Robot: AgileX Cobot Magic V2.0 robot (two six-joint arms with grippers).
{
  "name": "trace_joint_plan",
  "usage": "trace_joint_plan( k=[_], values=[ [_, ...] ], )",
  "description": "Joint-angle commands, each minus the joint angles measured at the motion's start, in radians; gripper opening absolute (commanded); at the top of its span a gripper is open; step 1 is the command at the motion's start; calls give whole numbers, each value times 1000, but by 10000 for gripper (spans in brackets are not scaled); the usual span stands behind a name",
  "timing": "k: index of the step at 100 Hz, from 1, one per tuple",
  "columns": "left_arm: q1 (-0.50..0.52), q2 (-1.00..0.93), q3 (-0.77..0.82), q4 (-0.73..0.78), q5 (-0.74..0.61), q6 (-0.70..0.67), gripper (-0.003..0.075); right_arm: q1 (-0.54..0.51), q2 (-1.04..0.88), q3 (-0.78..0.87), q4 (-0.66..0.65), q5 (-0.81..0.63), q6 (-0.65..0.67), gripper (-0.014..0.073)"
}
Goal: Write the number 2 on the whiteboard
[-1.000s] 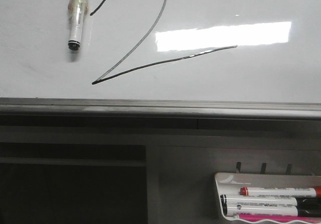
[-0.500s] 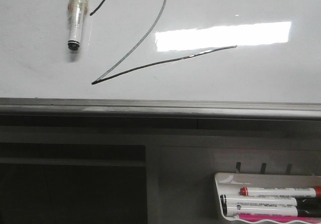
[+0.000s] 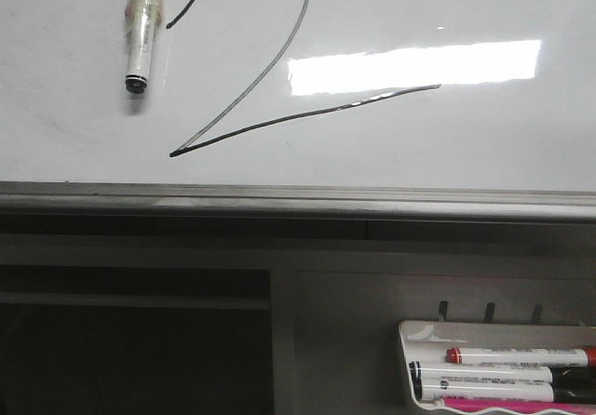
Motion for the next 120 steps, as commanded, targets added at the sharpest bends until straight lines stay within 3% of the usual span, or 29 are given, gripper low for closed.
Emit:
trace_joint_plan(
  k=[1,9,15,21,25,28,33,40,49,73,105,120],
  values=[
    [12,9,-31,-43,31,16,-20,-7,10,-27,1,-74,1,-71],
    [34,15,-29,5,6,-22,-20,-7,10,-27,1,-74,1,-71],
    [65,26,-29,337,13,-241,-20,-7,10,-27,1,-74,1,-71],
    [110,34,-24,758,22,-736,-20,-7,10,-27,1,-74,1,-71],
    [147,38,-18,1144,55,-1166,-20,-7,10,-27,1,-74,1,-71],
    [173,38,-13,1287,81,-1378,-20,-7,10,-27,1,-74,1,-71],
    [218,33,-4,1551,176,-1649,-20,-7,10,-27,1,-74,1,-71],
    [275,16,21,1680,296,-1834,-20,-7,10,-27,1,-74,1,-71],
    [313,-25,75,1685,276,-1863,-20,-7,10,-27,1,-74,1,-71],
    [297,-94,154,1722,261,-1976,-20,-7,10,-27,1,-74,1,-71],
    [107,-94,154,1731,252,-1976,-20,-7,10,-27,1,-74,1,-71],
    [75,-94,154,1722,252,-1976,-20,-7,10,-27,1,-74,1,-71]
  ],
)
